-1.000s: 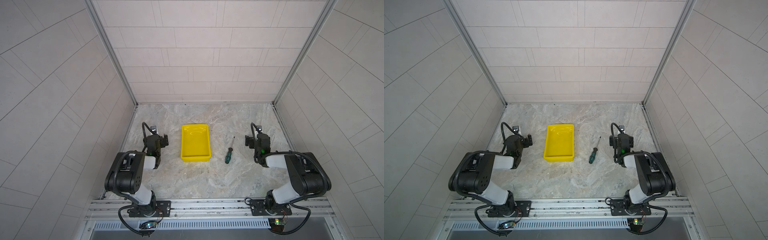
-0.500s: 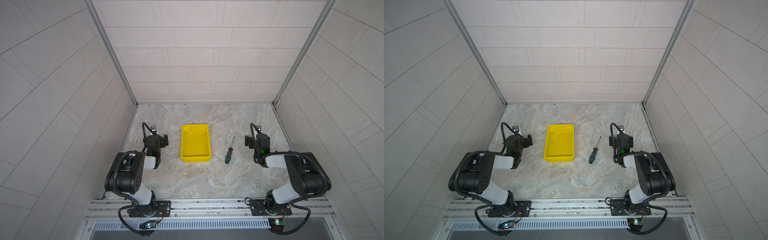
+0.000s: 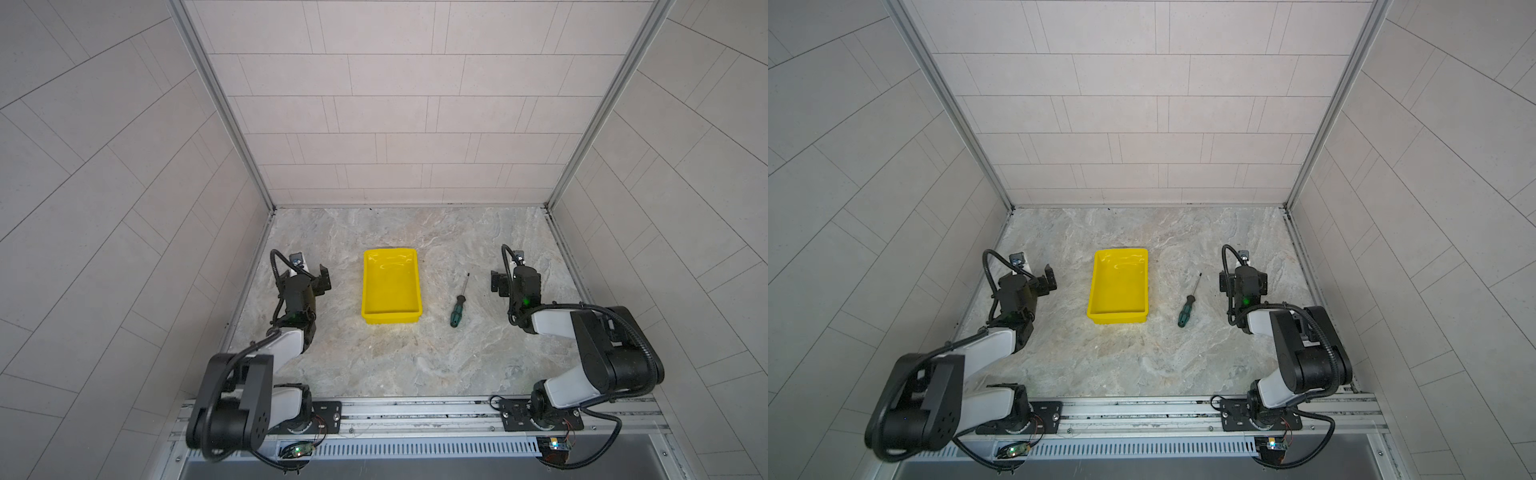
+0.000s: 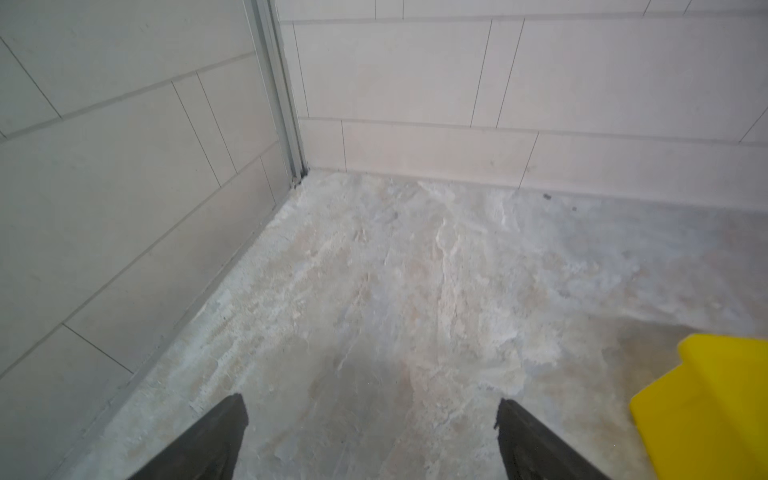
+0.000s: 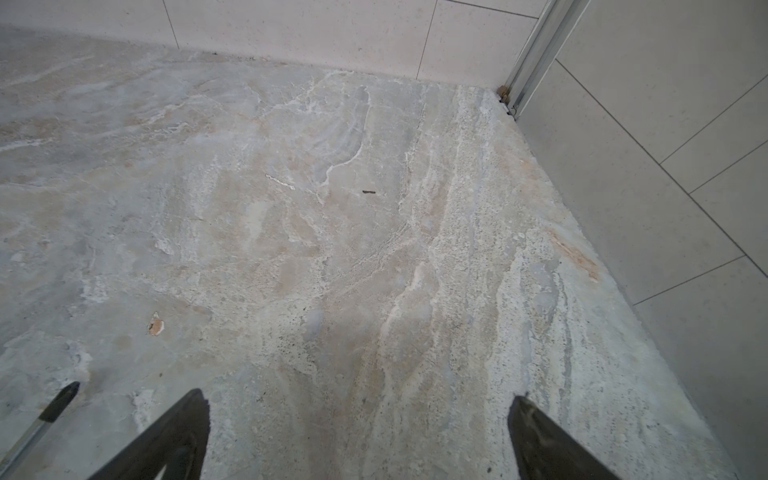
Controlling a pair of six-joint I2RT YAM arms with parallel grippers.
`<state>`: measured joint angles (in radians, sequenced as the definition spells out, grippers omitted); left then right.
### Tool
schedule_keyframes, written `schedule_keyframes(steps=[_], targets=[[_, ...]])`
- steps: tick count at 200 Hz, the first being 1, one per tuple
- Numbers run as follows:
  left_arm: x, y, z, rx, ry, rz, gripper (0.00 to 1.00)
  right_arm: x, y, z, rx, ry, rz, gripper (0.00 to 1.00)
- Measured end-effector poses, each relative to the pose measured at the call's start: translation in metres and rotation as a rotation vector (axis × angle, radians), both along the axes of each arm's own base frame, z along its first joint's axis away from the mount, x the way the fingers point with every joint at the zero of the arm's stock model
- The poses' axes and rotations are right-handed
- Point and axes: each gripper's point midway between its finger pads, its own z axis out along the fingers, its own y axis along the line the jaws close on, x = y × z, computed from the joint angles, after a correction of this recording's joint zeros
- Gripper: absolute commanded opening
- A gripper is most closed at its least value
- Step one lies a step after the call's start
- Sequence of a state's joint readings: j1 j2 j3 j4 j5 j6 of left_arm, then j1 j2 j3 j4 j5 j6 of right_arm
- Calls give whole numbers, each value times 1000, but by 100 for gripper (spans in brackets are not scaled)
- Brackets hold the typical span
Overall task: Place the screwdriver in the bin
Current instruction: 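Reach the right gripper over the screwdriver handle while the left arm lifts slightly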
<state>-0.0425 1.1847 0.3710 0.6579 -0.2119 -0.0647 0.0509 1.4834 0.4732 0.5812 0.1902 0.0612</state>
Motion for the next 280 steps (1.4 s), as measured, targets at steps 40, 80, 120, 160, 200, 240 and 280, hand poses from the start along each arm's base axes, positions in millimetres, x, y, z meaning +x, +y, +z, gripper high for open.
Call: schedule_keyframes(steps=[40,80,120,160,200,240,280], targets=[[-3,-8,82,-101,-113,-29,100,7,-2,78,73,-108,-42,100],[-5,-25,115,-225,-53,-95,100,-5,10,138,223,-174,-48,100],[-9,-43,133,-304,93,-162,100,-16,49,144,332,-61,49,100],[-18,-56,133,-337,218,-219,100,-31,93,117,381,121,114,100],[-21,-56,107,-315,305,-218,100,-42,132,75,369,279,118,95],[-17,-60,81,-323,395,-226,100,-49,152,31,331,411,60,84],[-17,-63,78,-333,407,-239,100,-46,167,5,320,479,16,72]])
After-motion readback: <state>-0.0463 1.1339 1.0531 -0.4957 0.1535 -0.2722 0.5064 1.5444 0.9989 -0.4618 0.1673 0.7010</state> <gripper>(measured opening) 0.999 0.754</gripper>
